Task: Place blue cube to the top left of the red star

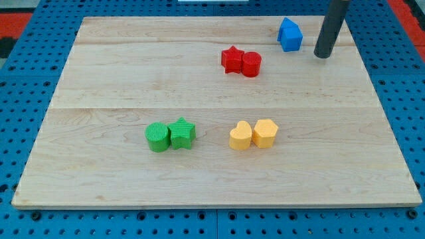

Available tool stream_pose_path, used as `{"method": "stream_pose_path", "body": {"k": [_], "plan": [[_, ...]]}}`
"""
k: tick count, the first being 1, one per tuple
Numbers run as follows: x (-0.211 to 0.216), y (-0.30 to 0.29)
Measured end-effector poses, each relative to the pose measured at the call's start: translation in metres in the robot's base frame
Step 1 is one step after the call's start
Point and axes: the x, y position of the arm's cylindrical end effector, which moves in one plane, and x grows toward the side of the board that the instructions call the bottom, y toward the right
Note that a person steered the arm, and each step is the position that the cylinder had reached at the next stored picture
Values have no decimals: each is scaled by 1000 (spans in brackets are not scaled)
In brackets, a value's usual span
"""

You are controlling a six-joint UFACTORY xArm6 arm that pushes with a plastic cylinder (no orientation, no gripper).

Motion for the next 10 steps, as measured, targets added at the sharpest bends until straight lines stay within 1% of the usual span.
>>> {"method": "stream_pose_path", "body": {"k": [3,4,5,6,8,9,10], "plan": [[-55,2],[-54,-45],[-47,-110],[-32,-97],[-14,-94],[-14,-154],[-29,-197]]}}
